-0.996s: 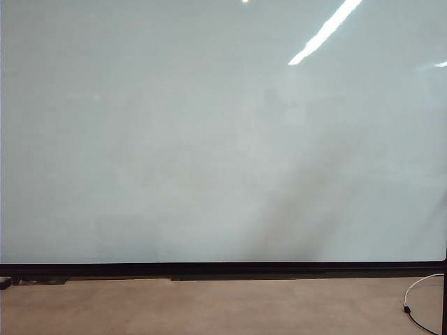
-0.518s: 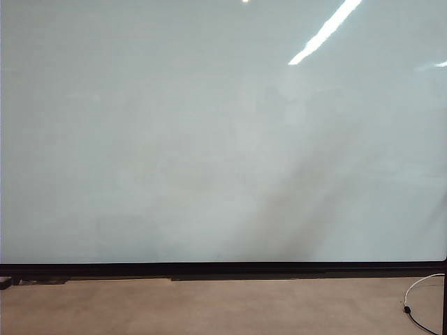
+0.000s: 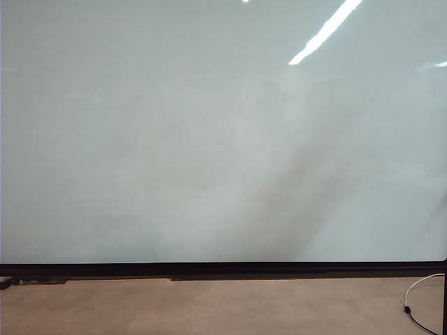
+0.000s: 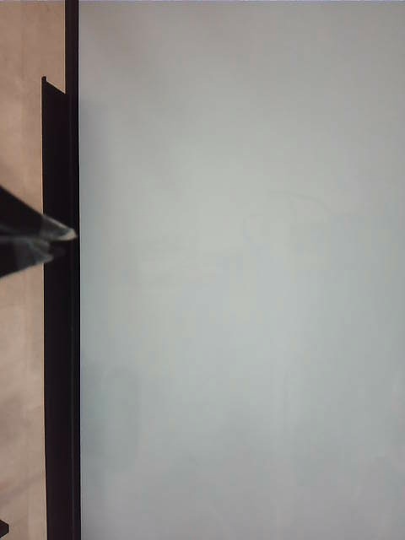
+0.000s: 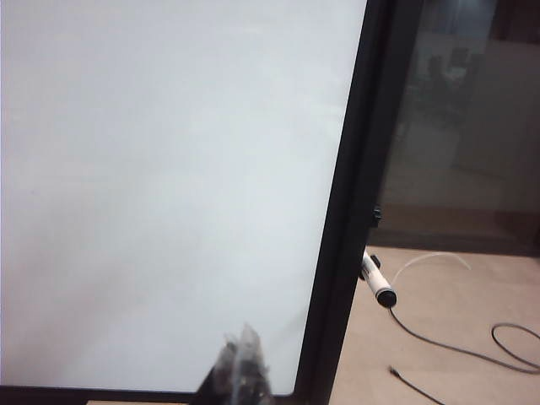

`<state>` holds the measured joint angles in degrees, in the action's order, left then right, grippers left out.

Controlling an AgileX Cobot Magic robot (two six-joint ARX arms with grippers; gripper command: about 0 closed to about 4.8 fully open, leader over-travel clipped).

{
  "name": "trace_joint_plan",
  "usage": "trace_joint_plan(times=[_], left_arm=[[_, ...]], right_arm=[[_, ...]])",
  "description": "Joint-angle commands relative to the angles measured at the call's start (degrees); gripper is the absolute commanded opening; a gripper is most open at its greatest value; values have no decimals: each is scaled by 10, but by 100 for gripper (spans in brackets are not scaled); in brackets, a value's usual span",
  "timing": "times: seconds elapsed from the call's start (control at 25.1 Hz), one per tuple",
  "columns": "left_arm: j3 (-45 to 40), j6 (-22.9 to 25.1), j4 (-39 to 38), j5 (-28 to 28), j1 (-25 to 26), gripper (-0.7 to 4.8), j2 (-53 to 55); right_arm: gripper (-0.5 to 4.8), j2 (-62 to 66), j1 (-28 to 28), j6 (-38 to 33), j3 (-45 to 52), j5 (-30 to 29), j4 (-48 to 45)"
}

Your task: Pick up the pen on the shelf to the right of the whiteboard and draw a check mark.

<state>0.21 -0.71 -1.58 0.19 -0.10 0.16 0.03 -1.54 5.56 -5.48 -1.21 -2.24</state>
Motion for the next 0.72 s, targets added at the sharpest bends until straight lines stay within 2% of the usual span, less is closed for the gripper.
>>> trace_joint_plan(times=[0.04, 0.72], left_arm=[[2, 3, 4, 0, 0, -4, 0], [2, 3, 4, 0, 0, -4, 0]], right_arm=[[-9, 4, -1, -2, -5, 13, 12], [-9, 108, -2, -2, -50, 12, 30]])
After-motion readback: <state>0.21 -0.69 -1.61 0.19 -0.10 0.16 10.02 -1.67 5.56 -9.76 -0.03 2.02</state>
